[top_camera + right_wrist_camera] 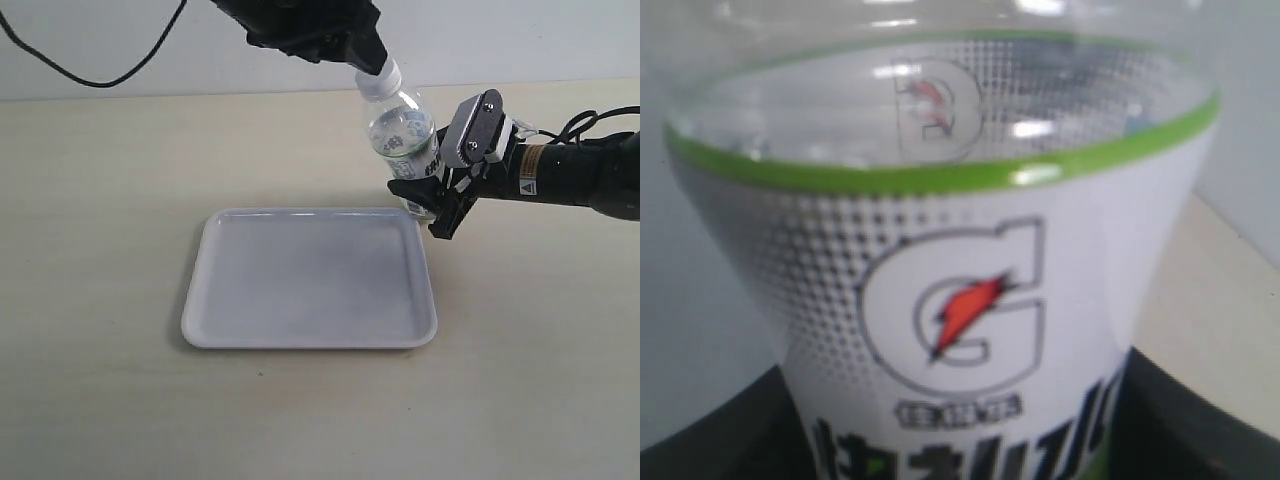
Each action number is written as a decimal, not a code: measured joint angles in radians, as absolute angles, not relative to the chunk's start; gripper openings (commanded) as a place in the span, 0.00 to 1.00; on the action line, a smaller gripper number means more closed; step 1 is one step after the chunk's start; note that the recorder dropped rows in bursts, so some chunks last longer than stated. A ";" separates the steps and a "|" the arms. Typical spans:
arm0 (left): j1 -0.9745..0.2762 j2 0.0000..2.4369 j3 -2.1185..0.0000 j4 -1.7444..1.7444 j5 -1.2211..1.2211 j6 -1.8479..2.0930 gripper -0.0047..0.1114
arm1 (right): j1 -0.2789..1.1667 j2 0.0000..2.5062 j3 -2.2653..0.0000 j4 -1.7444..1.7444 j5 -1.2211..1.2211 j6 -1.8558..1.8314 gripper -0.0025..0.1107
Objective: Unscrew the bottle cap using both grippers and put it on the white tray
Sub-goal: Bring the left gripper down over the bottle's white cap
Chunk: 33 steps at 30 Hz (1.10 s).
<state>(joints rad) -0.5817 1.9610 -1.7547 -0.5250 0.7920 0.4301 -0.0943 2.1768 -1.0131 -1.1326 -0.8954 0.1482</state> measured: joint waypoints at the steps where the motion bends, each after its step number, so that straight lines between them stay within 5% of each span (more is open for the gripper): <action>1: -0.584 1.976 -1.778 -0.527 0.806 0.430 0.66 | -0.094 2.177 -1.013 -1.133 -0.895 0.148 0.02; 10: -0.596 2.097 -1.977 -0.531 0.932 0.393 0.66 | -0.094 2.177 -1.013 -1.133 -0.895 0.148 0.02; 33: -0.596 2.130 -1.985 -0.514 0.956 0.385 0.61 | -0.094 2.177 -1.013 -1.133 -0.895 0.146 0.02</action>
